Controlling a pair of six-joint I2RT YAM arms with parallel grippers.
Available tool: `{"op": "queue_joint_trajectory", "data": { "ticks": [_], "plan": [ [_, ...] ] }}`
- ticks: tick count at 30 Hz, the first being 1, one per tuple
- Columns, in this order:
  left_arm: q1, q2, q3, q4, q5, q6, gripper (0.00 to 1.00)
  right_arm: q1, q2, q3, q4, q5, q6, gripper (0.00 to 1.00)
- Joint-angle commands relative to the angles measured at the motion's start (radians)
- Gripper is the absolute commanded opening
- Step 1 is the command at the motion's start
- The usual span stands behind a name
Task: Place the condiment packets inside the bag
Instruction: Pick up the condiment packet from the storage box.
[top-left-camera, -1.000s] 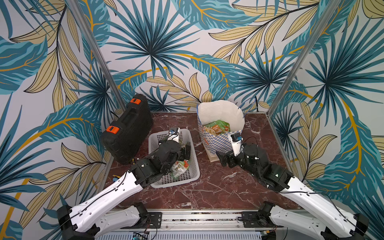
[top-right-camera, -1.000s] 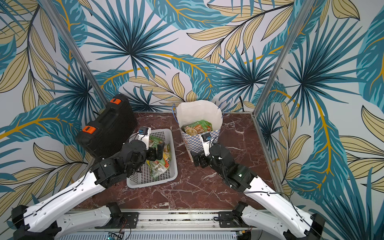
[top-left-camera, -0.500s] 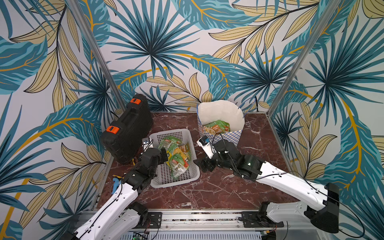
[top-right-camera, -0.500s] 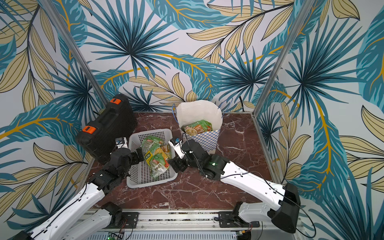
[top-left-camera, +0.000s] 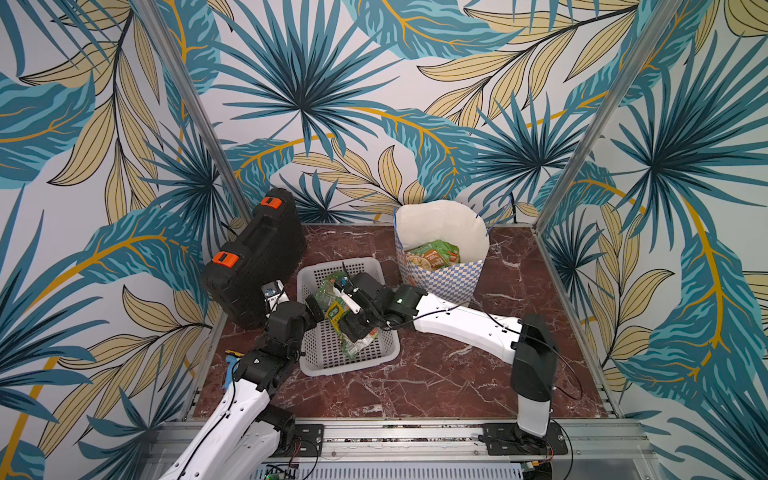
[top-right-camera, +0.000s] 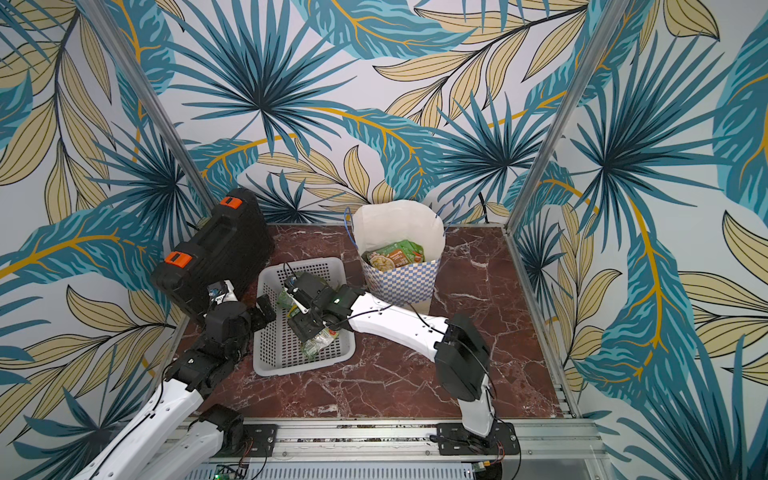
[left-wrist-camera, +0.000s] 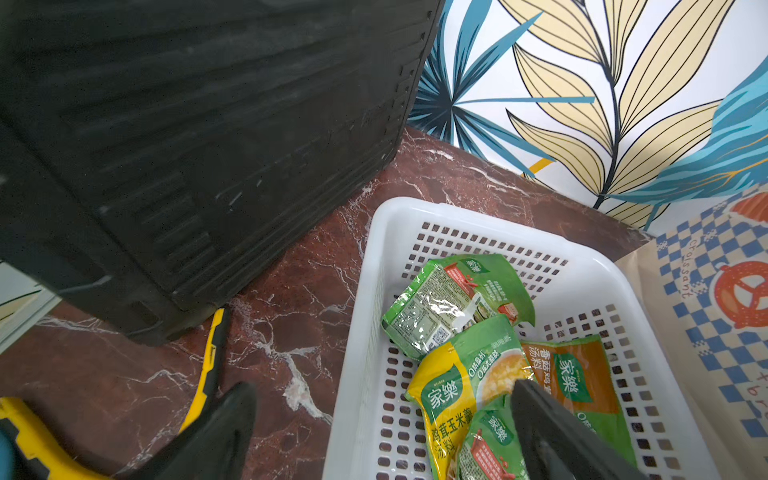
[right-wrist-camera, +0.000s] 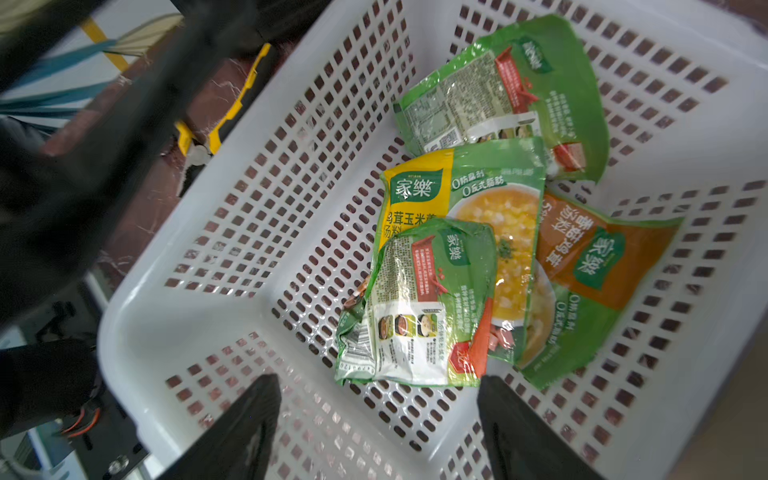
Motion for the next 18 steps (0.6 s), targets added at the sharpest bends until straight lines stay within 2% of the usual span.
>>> {"op": "queue_joint_trajectory", "data": {
  "ticks": [1, 10, 18],
  "plan": [
    [0.008, -0.013, -0.021, -0.005, -0.015, -0.009, 1.0, 0.005, 0.078, 0.058, -0.113, 0.058, 0.045, 0.81],
    [0.009, -0.032, -0.022, -0.013, -0.018, -0.009, 1.0, 0.007, 0.285, 0.2, -0.209, 0.056, 0.061, 0.81],
    [0.008, -0.035, -0.025, -0.009, -0.021, -0.009, 1.0, 0.039, 0.292, 0.19, -0.321, 0.049, 0.069, 0.81]
  ]
}}
